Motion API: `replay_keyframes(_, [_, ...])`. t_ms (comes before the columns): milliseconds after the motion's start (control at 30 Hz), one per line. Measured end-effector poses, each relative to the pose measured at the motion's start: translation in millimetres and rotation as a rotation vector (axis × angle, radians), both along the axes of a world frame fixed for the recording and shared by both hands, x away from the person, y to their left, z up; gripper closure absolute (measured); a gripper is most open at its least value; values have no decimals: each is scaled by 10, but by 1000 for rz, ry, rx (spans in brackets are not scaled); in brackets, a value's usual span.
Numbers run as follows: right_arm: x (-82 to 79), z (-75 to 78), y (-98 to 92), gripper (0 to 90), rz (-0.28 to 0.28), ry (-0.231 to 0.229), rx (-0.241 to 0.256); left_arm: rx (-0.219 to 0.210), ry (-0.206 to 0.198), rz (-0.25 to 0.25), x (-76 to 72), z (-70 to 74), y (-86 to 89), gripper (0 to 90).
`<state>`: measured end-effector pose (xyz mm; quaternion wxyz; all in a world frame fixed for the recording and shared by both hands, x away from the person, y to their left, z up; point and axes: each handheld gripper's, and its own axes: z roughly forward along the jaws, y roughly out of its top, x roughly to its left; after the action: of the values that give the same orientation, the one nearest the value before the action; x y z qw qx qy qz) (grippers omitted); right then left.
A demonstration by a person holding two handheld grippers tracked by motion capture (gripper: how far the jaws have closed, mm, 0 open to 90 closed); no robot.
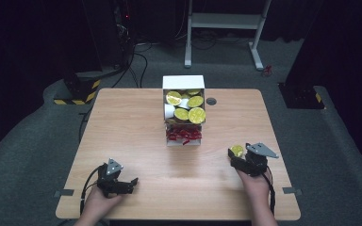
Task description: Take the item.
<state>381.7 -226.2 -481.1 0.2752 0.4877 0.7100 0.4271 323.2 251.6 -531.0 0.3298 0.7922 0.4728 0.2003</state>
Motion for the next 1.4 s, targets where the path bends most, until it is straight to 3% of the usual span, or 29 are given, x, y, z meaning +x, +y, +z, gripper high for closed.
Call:
replay_keyframes(200, [-76, 55, 122, 199, 43, -3, 18, 3, 1, -13, 5, 2, 5, 4])
replay_keyframes(400, [-159, 46, 301, 158, 122, -2, 16, 4, 2, -21, 10, 3, 4, 5])
replay_keyframes(533, [-204, 8, 446, 157, 187, 31, 13, 3, 1, -26, 14, 2, 1, 5])
replay_keyframes(867, [-264, -273, 893, 157, 291, 131, -87, 4, 2, -28, 15, 3, 1, 6])
replay_keyframes(1067, [-277, -443, 1111, 157, 327, 219, -186, 2, 0, -29, 15, 2, 0, 6])
replay_keyframes(1400, [-289, -450, 1244, 127, 335, 219, -192, 2, 1, -29, 14, 1, 0, 6])
